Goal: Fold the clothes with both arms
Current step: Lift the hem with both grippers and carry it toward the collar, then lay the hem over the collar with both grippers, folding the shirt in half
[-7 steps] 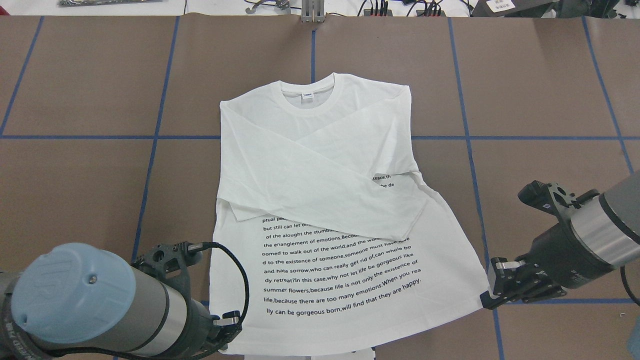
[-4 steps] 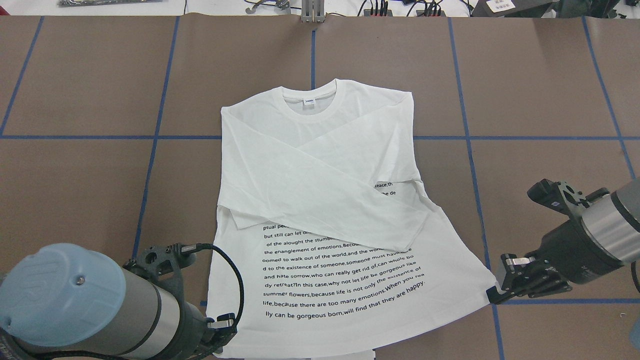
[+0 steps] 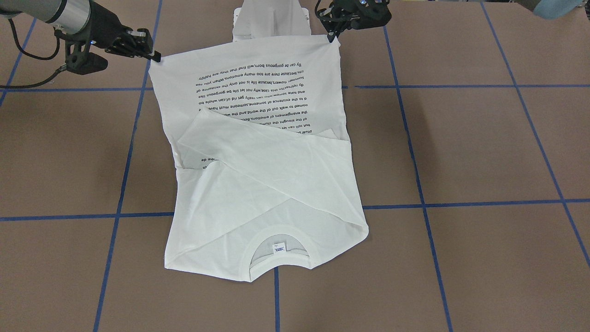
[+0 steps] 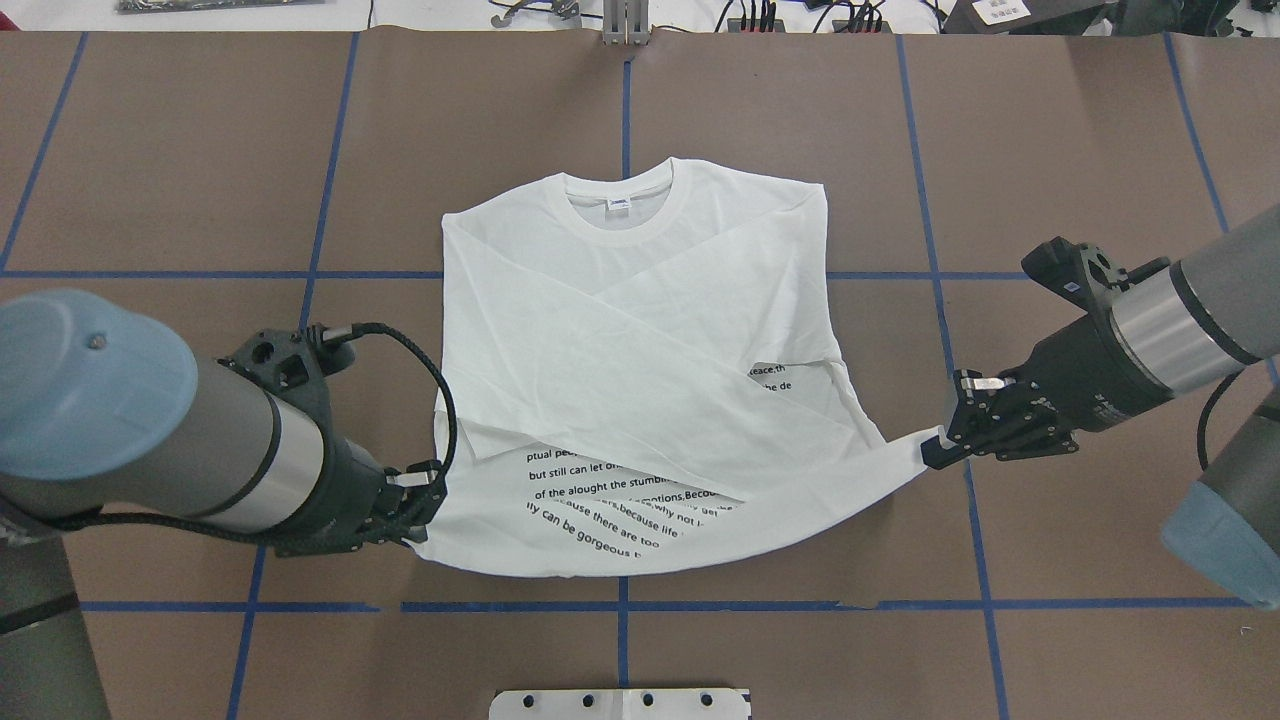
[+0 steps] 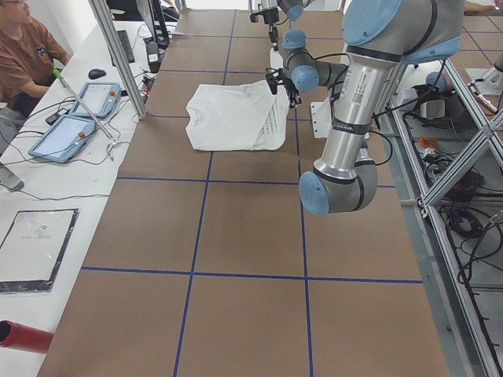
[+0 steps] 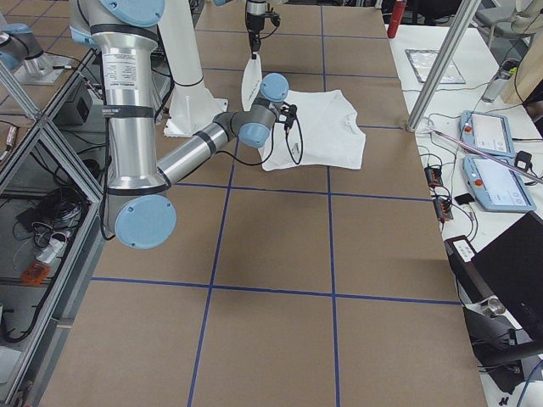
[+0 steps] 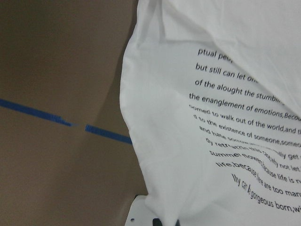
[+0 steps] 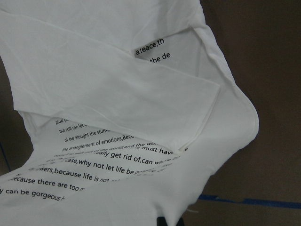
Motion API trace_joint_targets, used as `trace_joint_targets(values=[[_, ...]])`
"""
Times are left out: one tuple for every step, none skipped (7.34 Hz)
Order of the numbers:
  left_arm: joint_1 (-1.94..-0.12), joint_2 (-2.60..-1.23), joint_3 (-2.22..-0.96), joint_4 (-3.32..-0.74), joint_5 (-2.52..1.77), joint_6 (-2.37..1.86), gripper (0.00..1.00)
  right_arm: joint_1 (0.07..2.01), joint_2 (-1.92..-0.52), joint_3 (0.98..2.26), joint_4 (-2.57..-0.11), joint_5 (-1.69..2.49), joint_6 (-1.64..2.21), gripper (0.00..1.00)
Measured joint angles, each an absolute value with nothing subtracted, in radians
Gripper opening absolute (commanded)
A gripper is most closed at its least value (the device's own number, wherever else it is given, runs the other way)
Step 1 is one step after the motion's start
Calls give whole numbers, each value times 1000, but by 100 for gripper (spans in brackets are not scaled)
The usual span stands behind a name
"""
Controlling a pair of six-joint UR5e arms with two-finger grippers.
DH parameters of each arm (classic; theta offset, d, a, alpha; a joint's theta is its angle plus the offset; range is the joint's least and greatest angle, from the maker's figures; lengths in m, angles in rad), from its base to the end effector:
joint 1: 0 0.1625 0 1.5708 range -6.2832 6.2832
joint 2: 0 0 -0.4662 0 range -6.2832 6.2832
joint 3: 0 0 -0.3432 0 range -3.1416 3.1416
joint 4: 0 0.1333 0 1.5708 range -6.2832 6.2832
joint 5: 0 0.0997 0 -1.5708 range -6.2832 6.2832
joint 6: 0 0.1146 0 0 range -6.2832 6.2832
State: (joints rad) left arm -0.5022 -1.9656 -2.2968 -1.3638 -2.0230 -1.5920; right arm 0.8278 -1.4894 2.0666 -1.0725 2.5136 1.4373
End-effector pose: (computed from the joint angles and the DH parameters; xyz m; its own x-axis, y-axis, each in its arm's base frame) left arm 0.3729 -0.2997 0.2678 0.5325 -0.3142 -0.7860 0.1410 0.9485 -0.2836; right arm -0.2625 -0.3457 0.3842 0.3122 0.2242 0.9232 0.0913 0.9602 -0.2641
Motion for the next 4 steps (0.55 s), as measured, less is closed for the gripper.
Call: trace_joint_targets(values=[[-576,-1983,-2253,-1367,-2052,-1539,0,870,-1431,2015,-1076,2516,1437,0],[-620,-2001,-2207,-1371,-2064,-1499,0,907,-1388,1978,-1079,2514,1437,0],[-648,-2027,-2155,-1374,-2068,-1462,0,943,-1350,1937,-1081,2511,1438,0],[-672,-2056,-2095,-1386,-2068,-1435,0,969,-1297,1878,-1082,2505,1438,0]])
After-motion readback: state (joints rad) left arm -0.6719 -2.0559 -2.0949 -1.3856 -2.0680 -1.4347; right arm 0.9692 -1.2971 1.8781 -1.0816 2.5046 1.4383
